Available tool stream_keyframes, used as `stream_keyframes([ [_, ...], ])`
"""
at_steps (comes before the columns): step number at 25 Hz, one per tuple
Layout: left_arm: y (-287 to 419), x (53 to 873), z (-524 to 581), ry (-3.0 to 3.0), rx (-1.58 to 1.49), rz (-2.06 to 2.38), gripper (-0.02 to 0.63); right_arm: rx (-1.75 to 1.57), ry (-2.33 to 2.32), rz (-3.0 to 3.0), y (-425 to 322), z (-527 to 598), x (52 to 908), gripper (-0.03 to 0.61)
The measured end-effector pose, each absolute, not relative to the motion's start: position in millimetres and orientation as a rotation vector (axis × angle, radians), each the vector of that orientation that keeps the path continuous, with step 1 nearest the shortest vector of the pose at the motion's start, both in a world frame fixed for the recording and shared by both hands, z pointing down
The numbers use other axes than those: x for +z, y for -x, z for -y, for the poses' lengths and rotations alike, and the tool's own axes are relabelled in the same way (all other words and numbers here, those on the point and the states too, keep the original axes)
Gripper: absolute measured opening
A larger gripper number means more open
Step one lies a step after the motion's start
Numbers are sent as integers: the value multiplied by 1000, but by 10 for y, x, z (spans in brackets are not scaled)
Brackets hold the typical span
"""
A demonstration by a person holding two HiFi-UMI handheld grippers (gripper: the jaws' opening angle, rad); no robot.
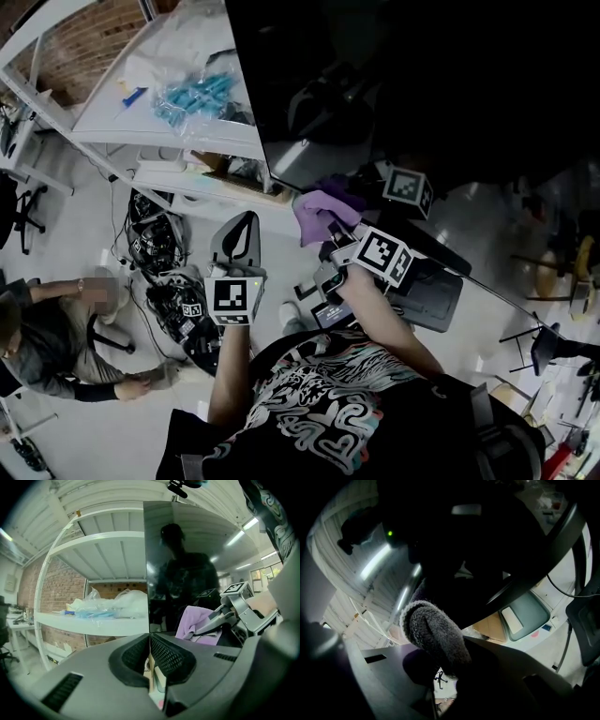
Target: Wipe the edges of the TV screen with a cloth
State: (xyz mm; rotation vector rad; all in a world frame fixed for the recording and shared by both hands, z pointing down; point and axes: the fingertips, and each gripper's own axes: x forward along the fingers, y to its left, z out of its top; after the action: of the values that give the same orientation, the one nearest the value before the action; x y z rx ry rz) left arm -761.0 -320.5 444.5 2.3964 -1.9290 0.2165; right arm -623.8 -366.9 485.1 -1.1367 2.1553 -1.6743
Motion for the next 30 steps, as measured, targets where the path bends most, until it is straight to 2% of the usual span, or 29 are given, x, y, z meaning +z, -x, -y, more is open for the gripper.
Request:
stream_keyframes([
  [30,7951,4528,3225,-2387,240,1932,21,-1643,1079,-2188,6759,3830,4849,78],
])
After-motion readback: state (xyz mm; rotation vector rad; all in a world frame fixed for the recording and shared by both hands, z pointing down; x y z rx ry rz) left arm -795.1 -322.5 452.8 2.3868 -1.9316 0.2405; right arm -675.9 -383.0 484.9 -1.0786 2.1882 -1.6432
